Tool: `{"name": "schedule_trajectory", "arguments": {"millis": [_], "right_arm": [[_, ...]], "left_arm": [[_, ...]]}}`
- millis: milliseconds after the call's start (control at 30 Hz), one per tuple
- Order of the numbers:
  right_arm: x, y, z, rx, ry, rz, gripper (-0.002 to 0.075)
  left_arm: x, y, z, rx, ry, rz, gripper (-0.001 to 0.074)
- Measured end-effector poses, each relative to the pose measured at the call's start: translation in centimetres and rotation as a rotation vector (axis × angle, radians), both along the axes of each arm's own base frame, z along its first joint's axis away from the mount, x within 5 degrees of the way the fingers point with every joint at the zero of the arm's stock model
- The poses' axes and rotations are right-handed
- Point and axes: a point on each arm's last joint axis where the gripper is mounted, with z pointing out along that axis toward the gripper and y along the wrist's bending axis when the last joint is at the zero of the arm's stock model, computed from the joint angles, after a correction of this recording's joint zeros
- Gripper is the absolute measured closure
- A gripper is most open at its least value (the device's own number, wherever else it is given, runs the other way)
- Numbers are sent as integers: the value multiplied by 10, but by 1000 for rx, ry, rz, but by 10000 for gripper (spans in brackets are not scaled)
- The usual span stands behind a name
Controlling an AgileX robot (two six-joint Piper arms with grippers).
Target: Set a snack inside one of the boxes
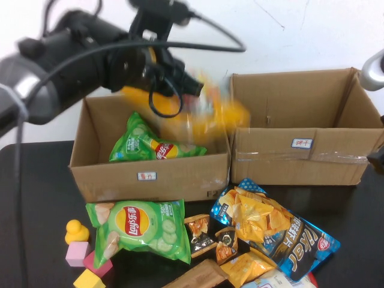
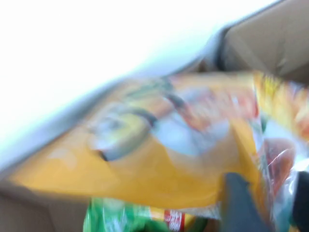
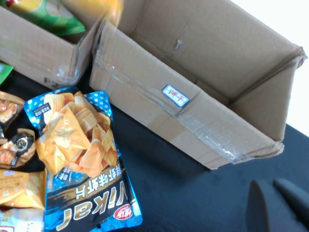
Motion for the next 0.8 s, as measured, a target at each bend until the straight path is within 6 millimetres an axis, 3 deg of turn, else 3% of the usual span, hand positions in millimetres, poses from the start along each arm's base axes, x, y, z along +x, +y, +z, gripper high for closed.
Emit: {"name": "schedule_trajectory", "arguments": {"millis": [133,233,333,500,633,800], "right_arm": [[0,0,0,1,1,0,727],[0,0,-1,-2,9,-4,727],[0,-2,-1,-25,9,-14,727],[-1,-12,1,-114,-6,-50,727],[-7,-20,4,-149,1,-83,727],[-17,-27,10,-128,3,-101,727]], "left_arm": [[19,15,-28,-1,89,93,242],[23,29,-33,-11,135,158,176],[15,38,-14,-30,112,182,283],[-15,49,41,-99,23,184,637],[-40,52,61,-122,72,121,713],[-55,48,51,-71,214,6,732]]}}
